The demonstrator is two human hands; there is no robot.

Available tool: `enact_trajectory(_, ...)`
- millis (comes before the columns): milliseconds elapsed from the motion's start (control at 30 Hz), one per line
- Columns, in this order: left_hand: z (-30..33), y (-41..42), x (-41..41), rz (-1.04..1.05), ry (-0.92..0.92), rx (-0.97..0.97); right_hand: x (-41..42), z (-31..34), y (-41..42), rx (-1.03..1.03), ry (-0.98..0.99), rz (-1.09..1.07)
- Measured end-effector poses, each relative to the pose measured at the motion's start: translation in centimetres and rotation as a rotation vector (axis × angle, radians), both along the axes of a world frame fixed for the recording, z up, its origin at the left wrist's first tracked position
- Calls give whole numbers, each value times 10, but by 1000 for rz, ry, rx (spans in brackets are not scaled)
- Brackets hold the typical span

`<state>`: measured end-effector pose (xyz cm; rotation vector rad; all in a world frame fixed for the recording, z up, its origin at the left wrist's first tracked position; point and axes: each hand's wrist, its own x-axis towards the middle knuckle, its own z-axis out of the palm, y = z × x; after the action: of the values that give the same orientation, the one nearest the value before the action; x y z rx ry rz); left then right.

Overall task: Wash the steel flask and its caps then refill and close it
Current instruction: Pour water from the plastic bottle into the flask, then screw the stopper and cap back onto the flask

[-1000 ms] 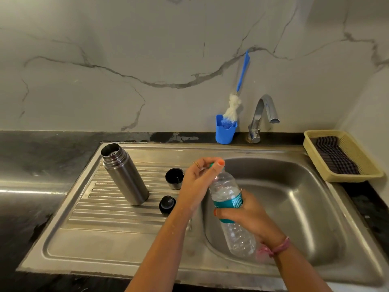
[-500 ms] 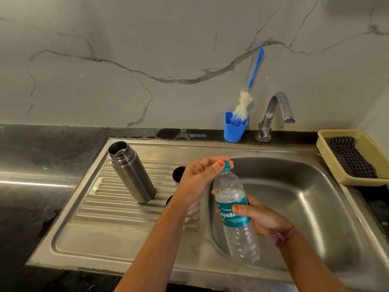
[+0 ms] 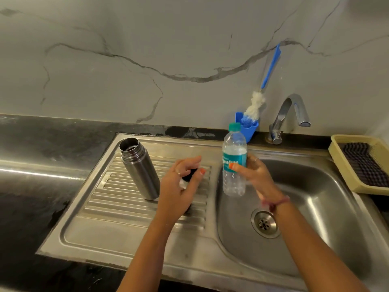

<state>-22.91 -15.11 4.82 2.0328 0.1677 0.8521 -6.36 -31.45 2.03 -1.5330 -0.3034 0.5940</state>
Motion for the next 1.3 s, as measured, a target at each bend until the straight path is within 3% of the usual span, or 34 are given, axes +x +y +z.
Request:
enact_trajectory(167, 0, 21, -36, 132, -128, 86, 33, -9, 58, -80, -155, -104)
enact_trajectory(533, -16, 59, -85, 244, -94, 16, 53, -34, 144, -307, -440, -98)
enact_trajectory(1100, -37, 85, -101, 230, -46, -90, 62, -44, 142, -443, -367, -17)
enact_trajectory(1300, -48, 95, -104, 246, -10, -130, 10, -32, 108, -306, -254, -207)
